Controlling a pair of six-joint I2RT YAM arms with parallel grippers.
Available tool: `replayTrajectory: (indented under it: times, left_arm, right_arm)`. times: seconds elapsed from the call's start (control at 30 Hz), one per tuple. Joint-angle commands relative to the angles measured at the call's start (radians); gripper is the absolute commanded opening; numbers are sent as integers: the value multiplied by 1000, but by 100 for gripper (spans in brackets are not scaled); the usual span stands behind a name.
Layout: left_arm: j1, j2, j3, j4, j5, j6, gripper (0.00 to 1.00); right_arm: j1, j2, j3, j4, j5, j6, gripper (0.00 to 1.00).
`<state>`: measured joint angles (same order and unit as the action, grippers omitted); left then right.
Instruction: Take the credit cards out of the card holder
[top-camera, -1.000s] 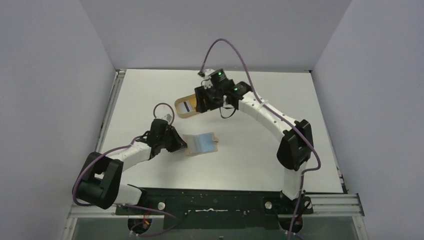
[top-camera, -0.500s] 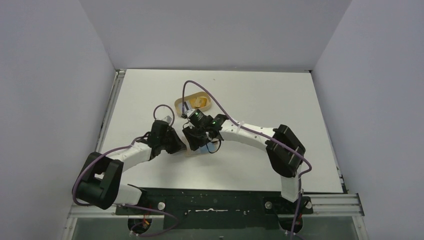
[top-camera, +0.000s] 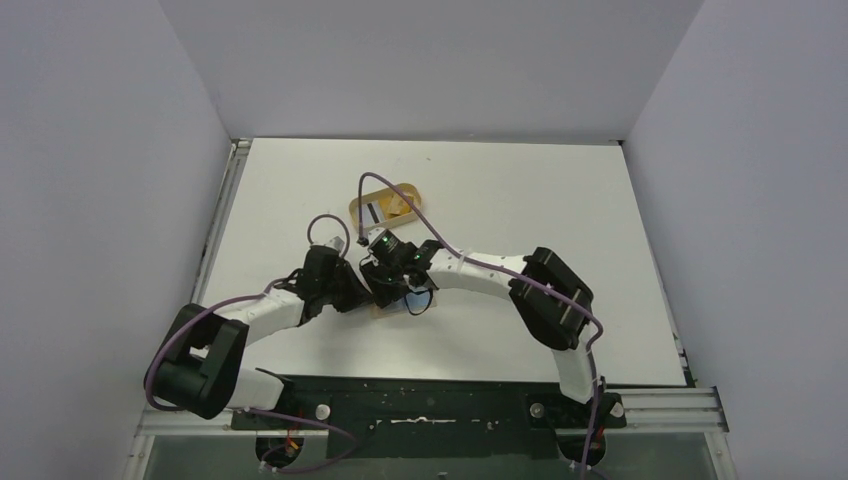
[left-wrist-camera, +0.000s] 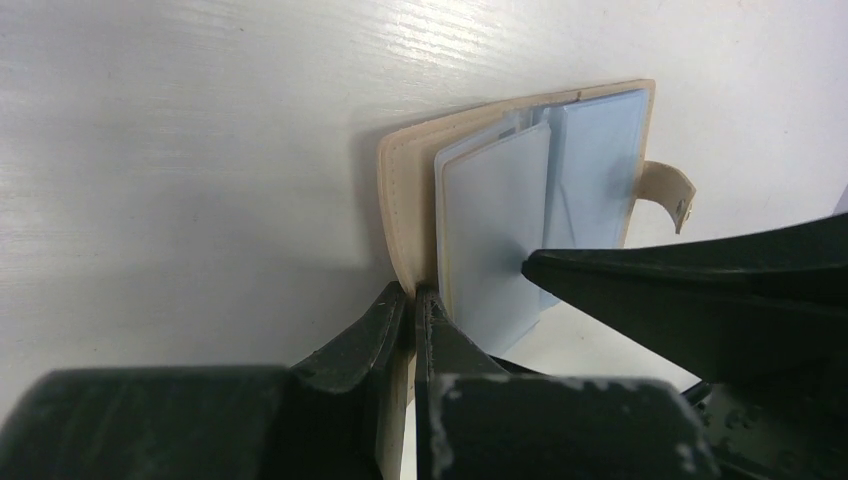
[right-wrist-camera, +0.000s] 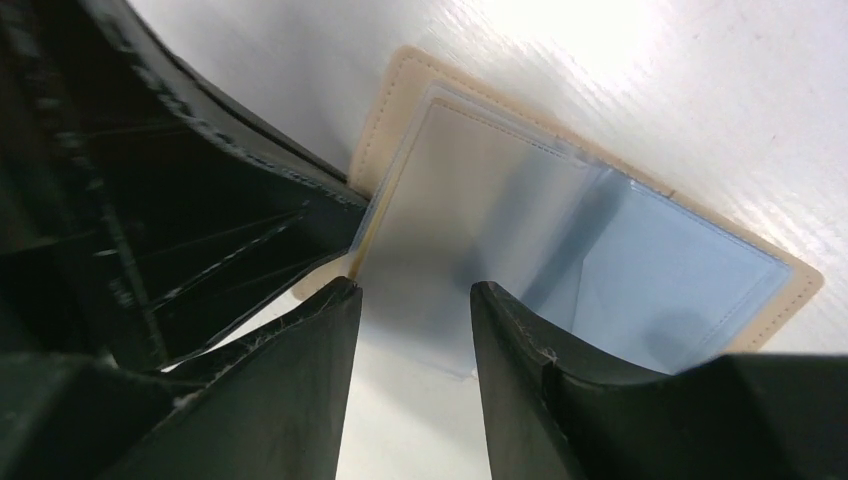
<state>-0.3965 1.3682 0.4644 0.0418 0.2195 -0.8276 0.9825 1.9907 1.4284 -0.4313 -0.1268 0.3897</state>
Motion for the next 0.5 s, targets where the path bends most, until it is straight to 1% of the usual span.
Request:
replayTrajectory:
  times: [0.0, 0.17, 0.47]
  left_arm:
    - [-9, 4, -12, 7, -5, 10, 0]
    - [-9, 13, -19, 17, 3, 8, 0]
    - [-7, 10, -13, 5, 6, 13, 0]
  right_arm:
    - [13, 13, -4, 49, 70, 2, 46]
    - [24, 33, -15, 31, 122, -12, 45]
    - [22, 1, -70, -45, 314, -74, 45]
